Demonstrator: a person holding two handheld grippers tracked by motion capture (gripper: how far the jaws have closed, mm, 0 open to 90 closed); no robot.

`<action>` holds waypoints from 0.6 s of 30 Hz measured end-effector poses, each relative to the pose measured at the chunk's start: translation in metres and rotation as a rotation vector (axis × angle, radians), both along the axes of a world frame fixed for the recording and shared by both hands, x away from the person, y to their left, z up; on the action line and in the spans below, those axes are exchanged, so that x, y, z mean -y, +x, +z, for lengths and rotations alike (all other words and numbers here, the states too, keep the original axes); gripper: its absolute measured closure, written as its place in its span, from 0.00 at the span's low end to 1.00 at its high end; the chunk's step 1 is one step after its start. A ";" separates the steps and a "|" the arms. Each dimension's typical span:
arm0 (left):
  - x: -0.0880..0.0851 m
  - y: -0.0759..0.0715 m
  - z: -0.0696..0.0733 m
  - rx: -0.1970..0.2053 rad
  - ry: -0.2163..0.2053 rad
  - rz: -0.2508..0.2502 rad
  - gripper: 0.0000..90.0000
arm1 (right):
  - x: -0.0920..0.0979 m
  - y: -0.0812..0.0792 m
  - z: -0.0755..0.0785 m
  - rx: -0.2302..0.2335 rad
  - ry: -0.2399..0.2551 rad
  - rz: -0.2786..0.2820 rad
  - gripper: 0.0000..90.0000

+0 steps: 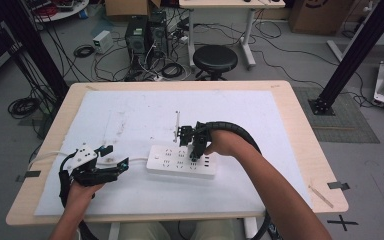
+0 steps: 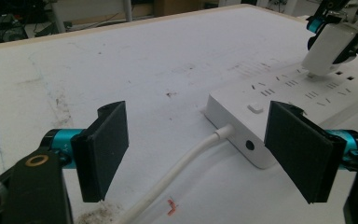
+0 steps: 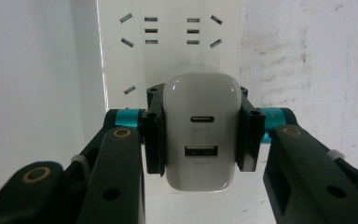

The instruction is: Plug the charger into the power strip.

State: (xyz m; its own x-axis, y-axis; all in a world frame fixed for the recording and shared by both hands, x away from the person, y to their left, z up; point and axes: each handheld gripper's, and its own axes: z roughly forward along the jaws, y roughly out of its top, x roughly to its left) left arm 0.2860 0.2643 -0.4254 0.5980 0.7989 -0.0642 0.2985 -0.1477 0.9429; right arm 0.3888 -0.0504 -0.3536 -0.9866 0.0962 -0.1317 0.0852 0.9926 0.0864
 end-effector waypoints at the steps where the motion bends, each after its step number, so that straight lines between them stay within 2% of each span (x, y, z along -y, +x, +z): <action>1: 0.000 0.000 0.000 0.000 0.000 0.000 0.24 | 0.000 0.000 0.000 0.000 0.000 0.000 0.71; 2: -0.001 0.000 0.000 0.003 0.004 0.002 0.24 | -0.001 -0.002 0.000 0.013 -0.008 0.009 0.71; 7: 0.000 -0.001 -0.002 -0.002 0.004 0.001 0.24 | -0.002 -0.001 0.000 0.005 -0.007 -0.012 0.71; 11: 0.000 -0.001 -0.003 -0.003 -0.002 0.003 0.24 | -0.003 -0.004 -0.001 0.022 -0.019 -0.016 0.70; 18: -0.001 -0.001 -0.003 0.003 -0.007 0.002 0.24 | -0.005 -0.002 -0.002 0.005 -0.026 -0.047 0.70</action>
State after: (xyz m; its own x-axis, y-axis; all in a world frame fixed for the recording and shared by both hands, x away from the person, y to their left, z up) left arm 0.2851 0.2649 -0.4283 0.5967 0.7995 -0.0681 0.2961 -0.1405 0.9448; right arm 0.3870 -0.0450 -0.3553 -0.9804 0.1385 -0.1400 0.1310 0.9895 0.0613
